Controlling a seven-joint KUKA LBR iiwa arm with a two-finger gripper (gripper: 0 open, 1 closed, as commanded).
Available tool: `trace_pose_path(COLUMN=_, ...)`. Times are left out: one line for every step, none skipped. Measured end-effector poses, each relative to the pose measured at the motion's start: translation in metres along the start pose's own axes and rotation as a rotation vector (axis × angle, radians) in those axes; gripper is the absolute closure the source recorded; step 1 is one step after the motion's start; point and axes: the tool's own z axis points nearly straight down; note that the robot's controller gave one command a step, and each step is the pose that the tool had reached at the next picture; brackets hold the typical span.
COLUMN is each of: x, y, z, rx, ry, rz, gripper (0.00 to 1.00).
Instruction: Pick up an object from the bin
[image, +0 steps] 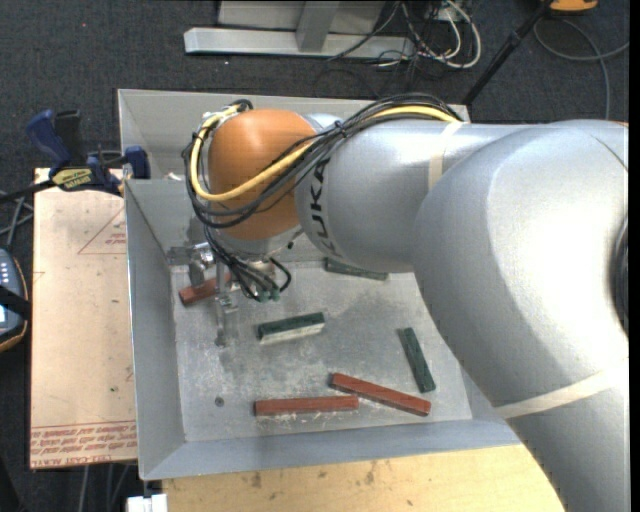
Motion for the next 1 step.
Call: trace_pose_path(x=-0.0186, y=-0.0354, z=0.0284, rx=0.000, ry=-0.003, rz=-0.145, gripper=1.00)
